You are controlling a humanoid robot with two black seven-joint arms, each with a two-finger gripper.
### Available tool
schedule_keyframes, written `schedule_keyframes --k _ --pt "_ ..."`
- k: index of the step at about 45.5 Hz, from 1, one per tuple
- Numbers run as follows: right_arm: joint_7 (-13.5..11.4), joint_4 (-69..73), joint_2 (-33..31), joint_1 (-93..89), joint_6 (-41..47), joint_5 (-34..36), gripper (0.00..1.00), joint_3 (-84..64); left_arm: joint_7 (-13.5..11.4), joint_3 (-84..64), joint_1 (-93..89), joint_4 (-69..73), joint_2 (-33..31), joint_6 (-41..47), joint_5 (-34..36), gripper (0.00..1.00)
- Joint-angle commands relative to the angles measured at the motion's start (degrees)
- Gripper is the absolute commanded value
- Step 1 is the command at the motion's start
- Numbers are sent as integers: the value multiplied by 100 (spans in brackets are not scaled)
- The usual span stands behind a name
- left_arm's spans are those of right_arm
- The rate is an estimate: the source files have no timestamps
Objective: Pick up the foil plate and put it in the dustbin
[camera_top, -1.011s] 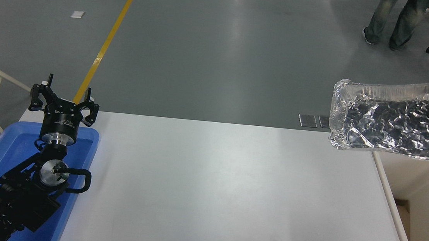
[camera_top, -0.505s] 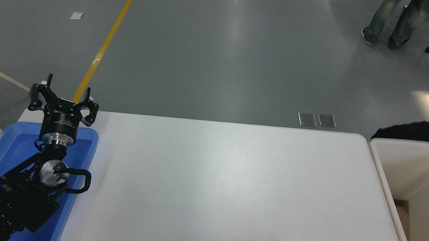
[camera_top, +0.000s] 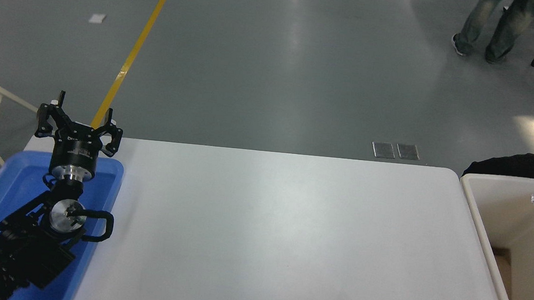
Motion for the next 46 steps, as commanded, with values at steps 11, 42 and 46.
schedule_keyframes --k 11,42,46 --pt "-224 -891 1179 -1375 -541 1591 0 609 -1 1 0 0 0 -1 0 99" --pt "-136 -427 987 -884 -471 1389 100 416 8 1 -9 0 0 -1 9 99" --pt "-136 293 460 -103 -471 985 100 -93 8 9 -9 0 0 -1 9 99"
